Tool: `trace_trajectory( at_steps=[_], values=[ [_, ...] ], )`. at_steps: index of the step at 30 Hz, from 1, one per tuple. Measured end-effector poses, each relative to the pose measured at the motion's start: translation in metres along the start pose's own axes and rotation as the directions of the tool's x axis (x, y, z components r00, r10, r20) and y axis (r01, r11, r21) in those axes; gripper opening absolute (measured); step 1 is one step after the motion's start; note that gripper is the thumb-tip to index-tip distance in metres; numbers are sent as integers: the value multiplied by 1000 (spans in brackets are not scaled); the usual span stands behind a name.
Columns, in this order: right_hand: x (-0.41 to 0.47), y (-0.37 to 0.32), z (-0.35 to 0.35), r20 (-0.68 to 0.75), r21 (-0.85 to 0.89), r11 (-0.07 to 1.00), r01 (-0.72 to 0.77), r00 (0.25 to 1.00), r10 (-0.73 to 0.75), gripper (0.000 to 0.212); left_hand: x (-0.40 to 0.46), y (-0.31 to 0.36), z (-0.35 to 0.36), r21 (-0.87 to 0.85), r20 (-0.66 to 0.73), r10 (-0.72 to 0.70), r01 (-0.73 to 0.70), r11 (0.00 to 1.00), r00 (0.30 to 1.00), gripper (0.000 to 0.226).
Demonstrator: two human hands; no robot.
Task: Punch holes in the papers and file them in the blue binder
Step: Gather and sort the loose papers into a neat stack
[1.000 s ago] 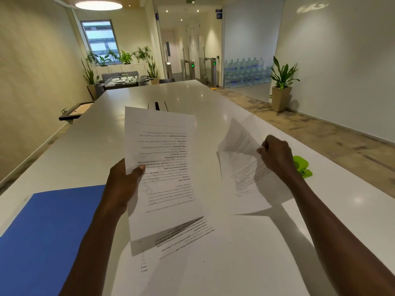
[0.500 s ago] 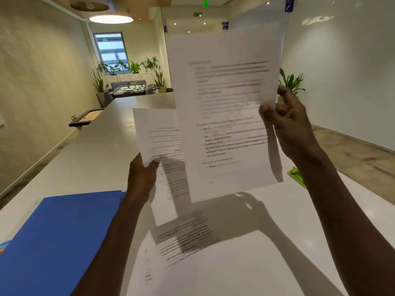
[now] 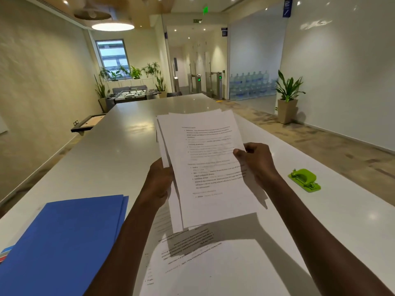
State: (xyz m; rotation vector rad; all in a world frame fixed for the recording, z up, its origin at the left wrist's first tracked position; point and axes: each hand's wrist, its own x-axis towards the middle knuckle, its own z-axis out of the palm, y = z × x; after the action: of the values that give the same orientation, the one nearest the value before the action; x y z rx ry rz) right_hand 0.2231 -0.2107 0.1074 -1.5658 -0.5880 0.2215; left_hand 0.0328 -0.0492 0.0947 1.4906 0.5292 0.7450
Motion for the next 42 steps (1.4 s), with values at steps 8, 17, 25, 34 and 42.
trace_trajectory(
  at_steps=[8, 17, 25, 34, 42],
  values=[
    [4, 9, -1, 149, 95, 984, -152, 979, 137, 16, -1, -5, 2, -54, 33, -16, 18, 998, 999, 24],
    [4, 10, -3, 174, 138, 968, -209, 968, 184, 17, 2, -7, 5, -69, -12, -20, 19, 997, 1000, 15],
    [1, 9, -3, 64, 186, 979, -80, 996, 69, 14, 1, -1, 23, 125, -57, 94, -87, 988, 994, 37],
    [11, -9, -30, -10, 211, 973, 97, 995, -97, 14, 12, 35, 61, 1, -14, 305, -305, 952, 952, 15],
    [13, -28, -71, 214, 497, 856, 140, 937, -277, 52, 22, 59, 85, -154, 153, 327, -305, 940, 932, 19]
  ],
)
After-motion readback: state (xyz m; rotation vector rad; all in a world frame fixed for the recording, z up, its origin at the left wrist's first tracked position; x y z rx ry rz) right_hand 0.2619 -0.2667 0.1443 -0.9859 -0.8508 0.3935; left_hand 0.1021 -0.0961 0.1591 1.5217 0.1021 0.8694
